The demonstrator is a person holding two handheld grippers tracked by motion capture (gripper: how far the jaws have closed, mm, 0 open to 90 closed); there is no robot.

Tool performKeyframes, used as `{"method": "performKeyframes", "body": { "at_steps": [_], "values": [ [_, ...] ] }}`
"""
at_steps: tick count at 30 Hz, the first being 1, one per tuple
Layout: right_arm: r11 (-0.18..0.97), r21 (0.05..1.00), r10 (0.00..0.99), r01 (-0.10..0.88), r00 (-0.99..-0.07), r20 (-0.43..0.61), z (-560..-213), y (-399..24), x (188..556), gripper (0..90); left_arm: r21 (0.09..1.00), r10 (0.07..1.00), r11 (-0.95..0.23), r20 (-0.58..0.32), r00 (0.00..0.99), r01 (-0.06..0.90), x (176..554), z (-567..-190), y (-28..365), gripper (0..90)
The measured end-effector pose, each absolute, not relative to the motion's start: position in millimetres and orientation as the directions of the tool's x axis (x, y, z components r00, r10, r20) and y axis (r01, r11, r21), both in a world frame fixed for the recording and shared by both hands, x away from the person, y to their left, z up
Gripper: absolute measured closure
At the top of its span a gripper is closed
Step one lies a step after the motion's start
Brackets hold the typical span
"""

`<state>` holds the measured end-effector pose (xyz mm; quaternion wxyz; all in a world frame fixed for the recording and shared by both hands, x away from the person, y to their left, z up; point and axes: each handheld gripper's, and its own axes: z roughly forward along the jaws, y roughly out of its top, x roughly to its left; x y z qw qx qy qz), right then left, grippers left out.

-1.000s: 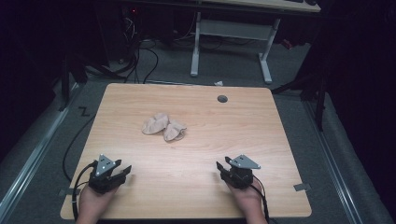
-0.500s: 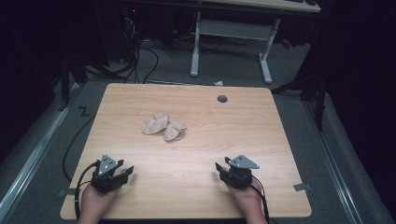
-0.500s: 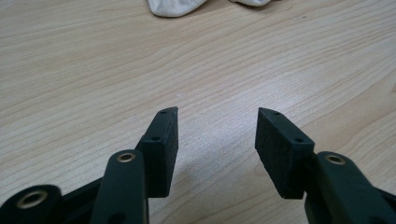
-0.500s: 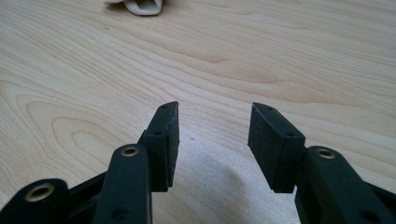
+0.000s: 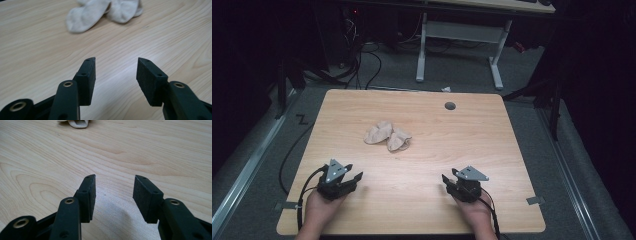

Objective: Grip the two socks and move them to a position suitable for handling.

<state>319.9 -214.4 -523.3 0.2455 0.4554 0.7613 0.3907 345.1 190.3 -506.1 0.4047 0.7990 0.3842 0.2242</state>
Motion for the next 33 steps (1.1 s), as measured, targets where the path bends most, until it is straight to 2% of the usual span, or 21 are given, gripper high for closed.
{"method": "performKeyframes", "body": {
  "at_steps": [14,26,29,33],
  "values": [
    [0.284,0.819,0.88,0.498,-0.475,-0.016,-523.6,-218.2,319.3,53.7,0.787,0.754,-0.408,0.004,0.657,0.462,411.1,-508.5,122.8,48.2],
    [0.289,0.816,0.874,0.501,-0.486,-0.011,-524.6,-217.3,319.6,53.7,0.756,0.753,-0.465,0.064,0.655,0.461,447.0,-514.7,85.8,48.0],
    [0.29,0.815,0.872,0.502,-0.489,-0.009,-524.6,-217.4,319.5,53.7,0.731,0.763,-0.497,0.111,0.637,0.467,453.1,-520.2,78.0,49.1],
    [0.287,0.815,0.873,0.503,-0.487,-0.007,-525.2,-217.8,320.0,53.7,0.718,0.766,-0.507,0.123,0.631,0.476,456.8,-524.7,73.8,51.5]
  ]
}}
